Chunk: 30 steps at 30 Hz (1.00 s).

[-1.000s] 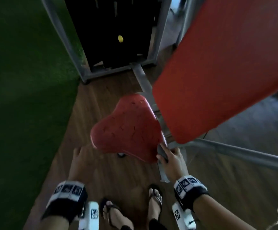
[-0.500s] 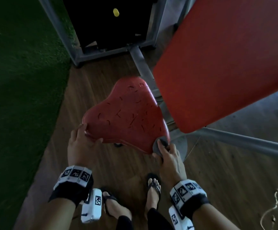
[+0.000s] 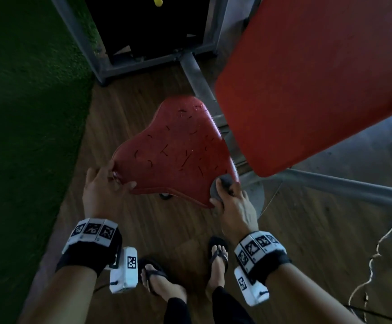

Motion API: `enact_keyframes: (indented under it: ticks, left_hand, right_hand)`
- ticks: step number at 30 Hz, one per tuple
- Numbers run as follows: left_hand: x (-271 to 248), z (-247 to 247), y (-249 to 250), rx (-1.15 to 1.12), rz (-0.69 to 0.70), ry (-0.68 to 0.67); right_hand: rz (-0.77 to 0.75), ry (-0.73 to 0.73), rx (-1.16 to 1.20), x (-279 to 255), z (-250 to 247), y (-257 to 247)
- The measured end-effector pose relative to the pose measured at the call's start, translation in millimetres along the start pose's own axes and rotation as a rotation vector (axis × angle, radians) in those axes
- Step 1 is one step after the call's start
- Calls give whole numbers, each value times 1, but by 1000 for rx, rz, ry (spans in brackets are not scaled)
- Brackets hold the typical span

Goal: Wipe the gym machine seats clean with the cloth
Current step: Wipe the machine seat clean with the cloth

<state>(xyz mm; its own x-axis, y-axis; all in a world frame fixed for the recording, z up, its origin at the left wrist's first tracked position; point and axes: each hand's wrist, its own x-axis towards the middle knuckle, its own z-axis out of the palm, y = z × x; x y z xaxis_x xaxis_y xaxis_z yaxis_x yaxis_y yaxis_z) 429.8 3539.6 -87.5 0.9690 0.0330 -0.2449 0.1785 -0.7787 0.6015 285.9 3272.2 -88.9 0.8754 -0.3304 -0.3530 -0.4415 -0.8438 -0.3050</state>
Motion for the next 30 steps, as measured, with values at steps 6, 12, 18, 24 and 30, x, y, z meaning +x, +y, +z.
enact_keyframes:
  ticks: [6, 12, 18, 24, 30]
  left_hand:
    - [-2, 0, 0, 8, -16, -11]
    - [-9, 1, 6, -14, -43, 24]
    - [-16, 3, 11, -36, -58, 31]
    - [-20, 1, 23, 6, -41, 37]
    - [-23, 2, 22, -33, -57, 39]
  right_hand:
    - [-3, -40, -2, -35, 17, -7]
    - [45, -68, -11, -1, -10, 4]
    - [103, -48, 41, 19, -16, 12]
    - [3, -79, -17, 21, -20, 21]
    - [18, -66, 27, 15, -18, 17]
